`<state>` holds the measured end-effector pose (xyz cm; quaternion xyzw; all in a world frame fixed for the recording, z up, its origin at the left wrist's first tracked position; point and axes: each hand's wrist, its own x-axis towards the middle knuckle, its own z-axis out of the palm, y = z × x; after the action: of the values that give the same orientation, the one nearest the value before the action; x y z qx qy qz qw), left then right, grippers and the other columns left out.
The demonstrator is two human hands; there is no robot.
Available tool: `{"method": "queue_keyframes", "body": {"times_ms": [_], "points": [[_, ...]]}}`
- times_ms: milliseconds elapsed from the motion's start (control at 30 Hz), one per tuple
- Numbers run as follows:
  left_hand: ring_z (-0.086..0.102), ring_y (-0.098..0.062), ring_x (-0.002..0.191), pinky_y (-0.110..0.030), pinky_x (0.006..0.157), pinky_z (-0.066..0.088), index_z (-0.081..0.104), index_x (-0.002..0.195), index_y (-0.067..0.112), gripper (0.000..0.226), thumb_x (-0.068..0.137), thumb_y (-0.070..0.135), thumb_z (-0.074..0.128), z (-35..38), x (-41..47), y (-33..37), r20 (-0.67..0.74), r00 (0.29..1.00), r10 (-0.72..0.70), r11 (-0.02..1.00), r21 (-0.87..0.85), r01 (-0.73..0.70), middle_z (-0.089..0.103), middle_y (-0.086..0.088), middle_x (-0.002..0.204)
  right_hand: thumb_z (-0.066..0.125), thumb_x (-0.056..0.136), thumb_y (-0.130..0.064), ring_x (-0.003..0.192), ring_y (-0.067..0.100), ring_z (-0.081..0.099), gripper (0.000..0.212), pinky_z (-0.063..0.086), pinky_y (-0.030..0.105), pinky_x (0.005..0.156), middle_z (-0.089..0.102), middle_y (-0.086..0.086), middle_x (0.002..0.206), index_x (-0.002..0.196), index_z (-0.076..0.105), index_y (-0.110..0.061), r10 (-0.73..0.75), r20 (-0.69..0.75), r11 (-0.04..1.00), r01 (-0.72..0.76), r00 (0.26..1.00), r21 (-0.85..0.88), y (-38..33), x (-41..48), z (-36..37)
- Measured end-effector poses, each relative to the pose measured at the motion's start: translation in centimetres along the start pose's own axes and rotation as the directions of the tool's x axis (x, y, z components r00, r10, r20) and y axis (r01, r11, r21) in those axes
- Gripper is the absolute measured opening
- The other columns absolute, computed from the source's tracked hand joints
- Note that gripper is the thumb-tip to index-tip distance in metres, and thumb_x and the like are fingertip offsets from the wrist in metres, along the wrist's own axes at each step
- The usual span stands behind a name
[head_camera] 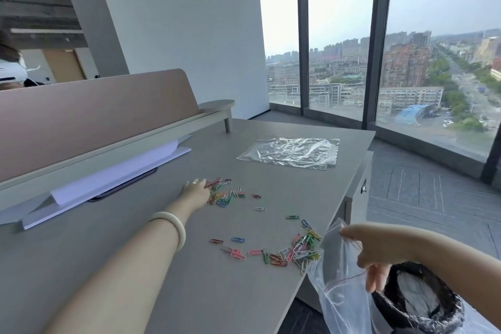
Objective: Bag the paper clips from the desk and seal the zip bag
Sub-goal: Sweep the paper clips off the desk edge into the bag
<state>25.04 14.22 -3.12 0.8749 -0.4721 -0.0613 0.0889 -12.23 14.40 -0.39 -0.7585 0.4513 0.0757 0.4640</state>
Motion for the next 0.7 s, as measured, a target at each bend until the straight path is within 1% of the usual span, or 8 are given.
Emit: {"method": "queue_keyframes", "body": {"times_ms": [100,133,300,367,433,500,567,700], "points": [[0.003,-0.024,0.148,-0.033,0.121,0.003,0.012,0.149,0.009,0.052,0.099,0.019,0.021,0.3,1.8,-0.6,0.048,0.999,-0.017,0.999,0.048,0.015,0.007,-0.016,0.159,0.032,0.095,0.008,0.046,0.008,0.065,0.073,0.057,0.022,0.06,0.067,0.028,0.103,0.148,-0.015,-0.009,0.026,-0.003,1.0,-0.026,1.0,-0.004,0.4,0.9,0.1],[0.001,-0.024,0.148,-0.034,0.121,0.001,0.011,0.149,0.011,0.052,0.099,0.021,0.019,0.4,2.2,-0.4,0.064,0.998,-0.019,0.999,0.049,0.016,0.005,-0.015,0.159,0.032,0.096,0.006,0.047,0.008,0.064,0.071,0.058,0.023,0.063,0.069,0.025,0.095,0.148,-0.015,-0.009,0.035,-0.005,0.999,-0.035,0.999,0.004,0.5,1.1,0.1],[-0.004,-0.025,0.148,-0.041,0.121,-0.003,0.009,0.15,0.019,0.055,0.098,0.035,0.014,0.5,4.6,0.7,0.143,0.989,-0.029,0.998,0.061,0.02,0.001,-0.008,0.16,0.036,0.097,-0.001,0.062,0.019,0.067,0.066,0.058,0.037,0.078,0.046,0.035,0.132,0.15,-0.003,-0.011,0.025,0.019,1.0,-0.025,1.0,0.004,0.7,1.1,-0.9],[0.003,-0.026,0.148,-0.045,0.121,0.004,0.015,0.149,0.015,0.055,0.096,0.03,0.011,1.3,5.3,1.4,0.16,0.986,0.034,0.998,0.054,-0.043,0.003,-0.006,0.16,0.035,0.097,0.001,0.06,0.016,0.067,0.066,0.057,0.036,0.079,0.048,0.034,0.131,0.15,-0.003,-0.011,0.028,0.017,1.0,-0.028,0.999,0.006,0.7,1.1,-1.2],[0.008,-0.025,0.148,-0.044,0.119,0.013,0.021,0.146,0.012,0.049,0.098,0.01,0.016,2.2,4.9,2.6,0.13,0.984,0.123,0.992,0.023,-0.127,0.007,-0.005,0.16,0.03,0.099,-0.002,0.053,0.012,0.067,0.063,0.057,0.035,0.077,0.052,0.033,0.125,0.15,-0.006,-0.011,0.046,0.018,0.997,-0.047,0.999,0.055,0.4,1.1,-1.0],[0.009,-0.023,0.147,-0.042,0.116,0.018,0.024,0.144,0.011,0.048,0.098,0.002,0.018,2.8,4.2,3.7,0.074,0.972,0.222,0.975,0.0,-0.223,0.01,-0.004,0.16,0.03,0.097,0.004,0.048,0.011,0.066,0.065,0.058,0.031,0.07,0.04,0.04,0.134,0.15,-0.006,-0.011,0.053,-0.005,0.997,-0.053,0.999,0.057,-0.1,0.6,-0.7],[0.009,-0.019,0.148,-0.037,0.117,0.015,0.023,0.145,0.01,0.046,0.1,0.005,0.018,3.3,3.2,4.5,0.061,0.958,0.28,0.96,-0.046,-0.278,0.012,-0.004,0.159,0.031,0.094,0.011,0.047,0.011,0.065,0.07,0.058,0.03,0.067,0.028,0.043,0.139,0.15,-0.005,-0.011,0.03,-0.031,0.998,-0.029,0.999,0.053,-0.6,0.2,-0.5],[0.009,-0.014,0.148,-0.024,0.116,0.002,0.022,0.146,0.008,0.044,0.103,0.013,0.017,3.4,-1.0,6.5,0.132,0.896,0.424,0.903,-0.142,-0.406,0.013,-0.005,0.159,0.026,0.1,-0.002,0.071,0.031,0.072,0.061,0.055,0.043,0.079,0.023,0.041,0.143,0.149,-0.009,-0.01,0.077,-0.06,0.989,-0.069,0.995,0.135,-1.1,0.3,0.0]]}}
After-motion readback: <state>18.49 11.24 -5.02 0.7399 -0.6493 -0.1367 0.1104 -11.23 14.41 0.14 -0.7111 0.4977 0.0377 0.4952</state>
